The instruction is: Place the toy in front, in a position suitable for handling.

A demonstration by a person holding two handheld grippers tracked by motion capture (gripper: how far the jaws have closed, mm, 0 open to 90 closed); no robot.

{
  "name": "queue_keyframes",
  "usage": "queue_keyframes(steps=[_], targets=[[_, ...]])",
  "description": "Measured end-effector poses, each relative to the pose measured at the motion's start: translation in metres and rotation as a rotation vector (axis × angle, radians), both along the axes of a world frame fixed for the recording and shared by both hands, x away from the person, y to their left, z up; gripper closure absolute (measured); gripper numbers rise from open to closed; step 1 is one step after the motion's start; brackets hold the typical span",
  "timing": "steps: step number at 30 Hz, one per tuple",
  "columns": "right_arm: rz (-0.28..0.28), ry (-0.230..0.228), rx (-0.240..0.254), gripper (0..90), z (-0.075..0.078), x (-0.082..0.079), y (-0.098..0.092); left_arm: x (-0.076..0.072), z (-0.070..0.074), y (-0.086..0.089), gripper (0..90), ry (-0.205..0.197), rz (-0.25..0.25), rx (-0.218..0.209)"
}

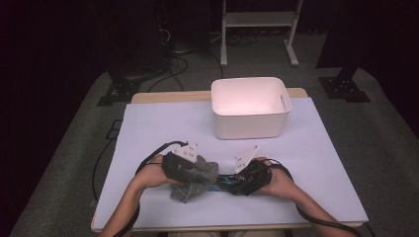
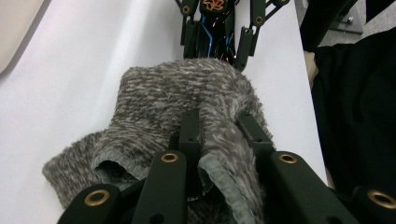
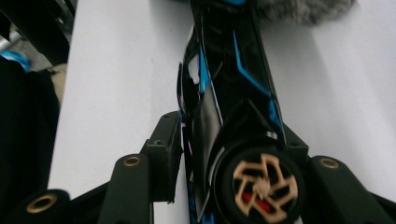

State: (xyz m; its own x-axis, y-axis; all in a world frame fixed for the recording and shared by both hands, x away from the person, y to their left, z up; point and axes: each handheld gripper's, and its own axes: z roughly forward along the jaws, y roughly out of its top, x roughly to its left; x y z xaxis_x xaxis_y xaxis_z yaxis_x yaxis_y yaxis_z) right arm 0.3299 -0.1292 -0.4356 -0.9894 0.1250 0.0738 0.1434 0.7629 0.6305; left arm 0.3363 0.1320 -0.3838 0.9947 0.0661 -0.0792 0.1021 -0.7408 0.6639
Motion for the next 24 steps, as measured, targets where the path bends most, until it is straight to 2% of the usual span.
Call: queue_keyframes(steps=[7, 10, 15, 18, 19, 20, 23, 24], targets=[[-0.016, 0.02, 0.012, 52.6, 0.0, 0.001, -0.009, -0.001, -0.006, 0.016, 74.7, 0.007, 0.039, 0.019], [-0.013, 0.02, 0.01, 52.1, 0.002, 0.002, -0.008, 0.0, -0.002, 0.019, 74.8, 0.006, 0.04, -0.008], [-0.005, 0.037, 0.03, 50.9, 0.005, 0.004, -0.001, 0.002, 0.003, 0.003, 74.7, -0.003, 0.008, -0.024], [0.012, 0.016, 0.018, 52.2, 0.006, 0.003, 0.004, 0.004, 0.002, -0.005, 74.7, -0.002, -0.004, -0.022], [0.021, 0.01, 0.02, 52.7, 0.006, 0.003, 0.004, 0.004, 0.002, -0.005, 74.9, -0.01, 0.004, -0.035], [0.025, 0.004, 0.043, 54.1, 0.005, 0.004, 0.002, 0.004, 0.002, -0.006, 75.0, -0.012, 0.005, -0.042], [0.027, 0.006, 0.055, 54.3, 0.004, 0.005, 0.002, 0.006, 0.002, -0.008, 75.4, -0.011, 0.005, -0.061], [0.026, -0.011, 0.056, 55.5, 0.005, 0.005, 0.002, 0.007, 0.002, -0.01, 75.3, -0.015, 0.007, -0.061]])
